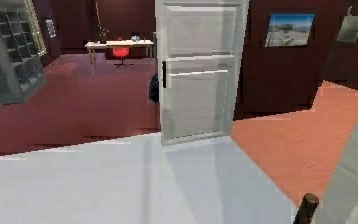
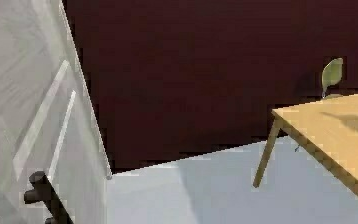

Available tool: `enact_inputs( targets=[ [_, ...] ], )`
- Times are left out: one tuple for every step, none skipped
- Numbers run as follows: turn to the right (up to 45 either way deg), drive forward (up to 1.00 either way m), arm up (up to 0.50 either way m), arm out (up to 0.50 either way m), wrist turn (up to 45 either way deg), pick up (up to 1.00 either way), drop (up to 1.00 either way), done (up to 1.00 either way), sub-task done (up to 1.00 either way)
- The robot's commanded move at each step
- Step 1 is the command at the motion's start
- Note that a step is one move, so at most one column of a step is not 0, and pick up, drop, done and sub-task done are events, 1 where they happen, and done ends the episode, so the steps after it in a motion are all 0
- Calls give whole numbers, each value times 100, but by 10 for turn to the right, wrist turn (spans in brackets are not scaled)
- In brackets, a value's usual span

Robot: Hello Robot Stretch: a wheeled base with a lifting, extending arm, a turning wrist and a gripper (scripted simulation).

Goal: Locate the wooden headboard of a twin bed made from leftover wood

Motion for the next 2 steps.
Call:
enact_inputs(
  targets=[
    [0, 35, 0, 0, 0, 0, 0, 0, 0],
    [-30, 0, 0, 0, 0, 0, 0, 0, 0]
  ],
)
